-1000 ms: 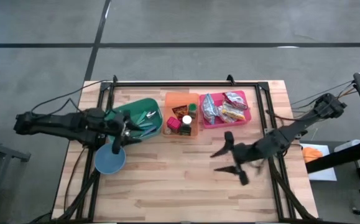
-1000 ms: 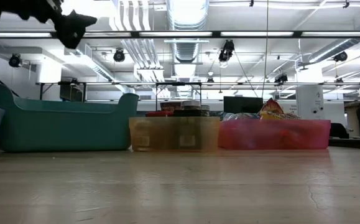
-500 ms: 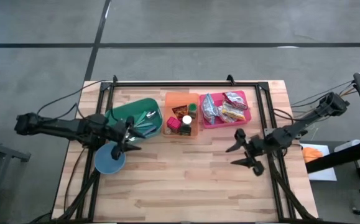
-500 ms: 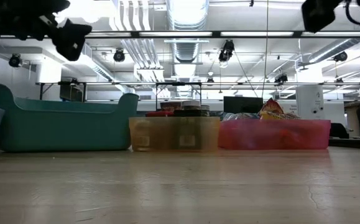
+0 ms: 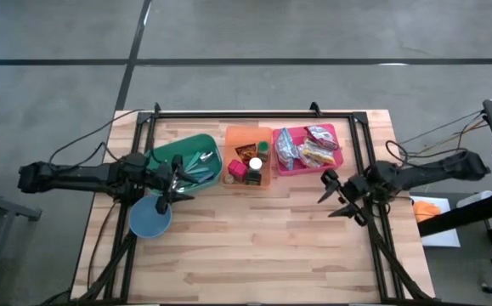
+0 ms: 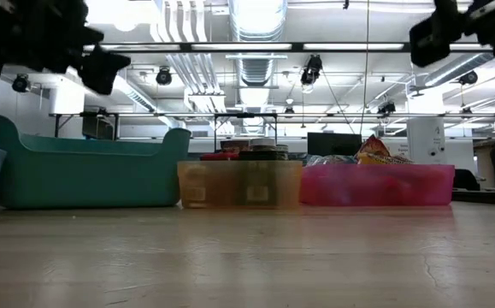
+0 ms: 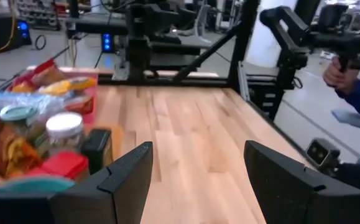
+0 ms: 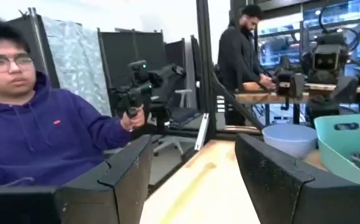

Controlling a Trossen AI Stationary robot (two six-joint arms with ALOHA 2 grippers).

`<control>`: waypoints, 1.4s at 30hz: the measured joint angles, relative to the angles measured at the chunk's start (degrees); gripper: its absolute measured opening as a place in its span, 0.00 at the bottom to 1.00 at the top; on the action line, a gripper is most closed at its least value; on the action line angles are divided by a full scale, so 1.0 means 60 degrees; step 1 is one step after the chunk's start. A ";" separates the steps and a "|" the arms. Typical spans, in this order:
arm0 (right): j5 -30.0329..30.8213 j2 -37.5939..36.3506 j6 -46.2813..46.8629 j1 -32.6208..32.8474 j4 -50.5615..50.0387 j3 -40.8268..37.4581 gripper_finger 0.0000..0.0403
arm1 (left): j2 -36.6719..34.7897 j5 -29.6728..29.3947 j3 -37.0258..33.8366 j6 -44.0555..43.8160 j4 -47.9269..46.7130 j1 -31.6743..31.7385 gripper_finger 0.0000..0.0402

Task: Pick & Place Food Item
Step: Return to Home Position

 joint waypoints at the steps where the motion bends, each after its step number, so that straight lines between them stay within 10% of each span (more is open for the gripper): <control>1: -0.0114 -0.0007 0.0049 -0.0137 0.0052 -0.0101 0.56 | -0.0089 -0.0010 -0.0188 -0.0041 0.0060 0.0006 0.63; 18: 0.0127 0.0000 -0.0124 -0.0608 0.0014 -0.0838 0.56 | -0.3072 -0.0758 -0.1391 -0.0475 -0.0685 -0.1391 0.63; 26: 0.0248 0.0011 -0.0177 -0.0657 -0.0974 -0.0838 0.56 | -0.3389 -0.2980 -0.2050 -0.0066 -0.0574 -0.2928 0.63; 42: 0.1058 0.0031 -0.1340 -0.0657 -0.1002 -0.0838 0.56 | -0.3385 -0.3056 -0.2214 0.0036 -0.0513 -0.3047 0.63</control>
